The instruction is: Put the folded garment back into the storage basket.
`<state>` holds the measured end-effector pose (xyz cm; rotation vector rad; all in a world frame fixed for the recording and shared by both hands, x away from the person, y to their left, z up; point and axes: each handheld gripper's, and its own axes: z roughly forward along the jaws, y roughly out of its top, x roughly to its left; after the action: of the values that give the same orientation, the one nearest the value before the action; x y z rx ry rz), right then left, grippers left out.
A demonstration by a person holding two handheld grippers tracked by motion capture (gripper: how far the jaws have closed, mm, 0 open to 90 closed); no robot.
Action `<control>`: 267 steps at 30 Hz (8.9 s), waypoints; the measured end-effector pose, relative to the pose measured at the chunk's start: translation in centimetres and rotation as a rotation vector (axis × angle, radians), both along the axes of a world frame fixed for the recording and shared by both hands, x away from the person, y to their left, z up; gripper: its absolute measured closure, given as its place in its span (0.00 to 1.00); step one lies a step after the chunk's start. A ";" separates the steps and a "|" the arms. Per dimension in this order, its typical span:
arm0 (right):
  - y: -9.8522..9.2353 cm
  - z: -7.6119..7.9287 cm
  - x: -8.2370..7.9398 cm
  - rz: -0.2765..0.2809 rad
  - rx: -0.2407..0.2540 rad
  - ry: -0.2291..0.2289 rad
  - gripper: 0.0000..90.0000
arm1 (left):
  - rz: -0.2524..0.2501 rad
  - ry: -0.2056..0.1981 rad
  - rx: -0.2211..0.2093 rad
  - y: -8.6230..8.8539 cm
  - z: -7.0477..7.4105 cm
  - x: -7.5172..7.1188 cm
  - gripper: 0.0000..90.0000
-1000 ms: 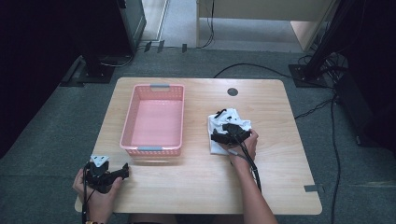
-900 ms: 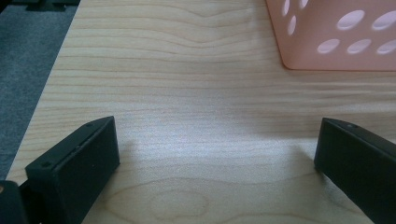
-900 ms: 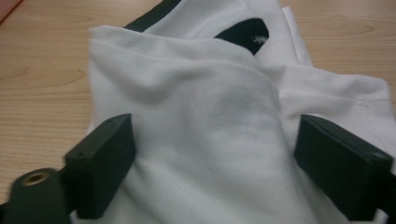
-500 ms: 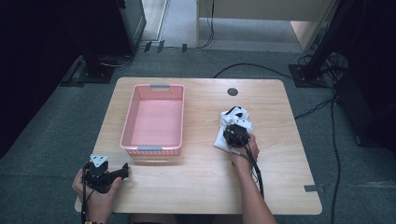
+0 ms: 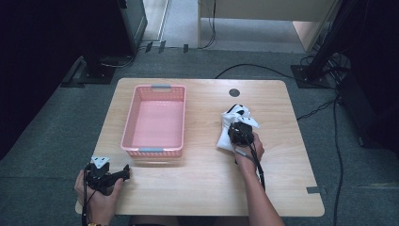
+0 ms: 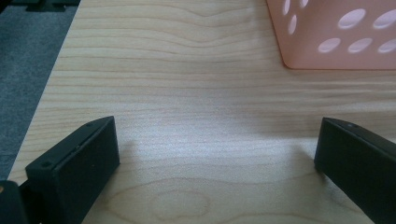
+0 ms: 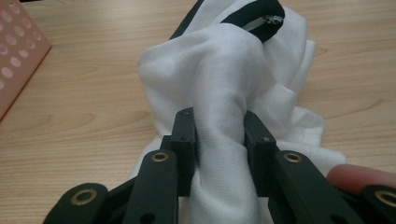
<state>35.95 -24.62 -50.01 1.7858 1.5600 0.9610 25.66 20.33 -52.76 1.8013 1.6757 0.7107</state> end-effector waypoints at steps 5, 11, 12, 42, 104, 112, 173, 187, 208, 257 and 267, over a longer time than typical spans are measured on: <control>0.1 1.1 -0.2 0.000 -0.004 -0.010 0.80 | 0.000 0.000 0.000 0.0 0.0 0.0 0.00; 0.6 2.7 -0.3 -0.006 0.023 -0.038 0.80 | 0.001 0.000 0.000 0.0 0.0 0.0 0.00; 0.7 2.9 -0.3 -0.002 0.023 -0.040 0.80 | 0.001 0.000 0.000 0.0 0.0 0.0 0.00; 3.4 6.8 0.1 0.034 0.059 -0.083 0.80 | 0.001 0.001 0.000 0.0 0.0 0.0 0.00; 16.9 9.5 2.8 0.247 0.072 -0.123 0.80 | 0.001 0.000 -0.001 0.0 0.0 0.0 0.00; 18.1 9.0 3.1 0.265 0.069 -0.117 0.80 | 0.000 0.002 0.000 0.0 0.0 0.0 0.00; 27.7 1.3 8.3 0.400 -0.019 0.031 0.79 | 0.008 0.002 0.003 0.3 0.0 0.0 0.00; 28.0 0.4 8.7 0.436 -0.057 0.065 0.69 | 0.009 0.001 0.002 0.3 0.0 0.0 0.00; 28.2 1.7 8.8 0.499 -0.036 0.069 0.03 | 0.008 0.002 0.002 0.3 0.0 0.0 0.00; 16.9 7.6 5.3 0.450 -0.024 -0.042 0.00 | 0.009 0.002 0.002 0.3 0.0 0.0 0.00; 13.1 6.9 4.6 0.400 -0.019 -0.041 0.00 | 0.009 0.001 0.001 0.2 0.0 0.0 0.00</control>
<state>40.58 -11.49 -43.11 1.4567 1.9340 1.1503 25.65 20.57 -52.75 1.7962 1.6859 0.7148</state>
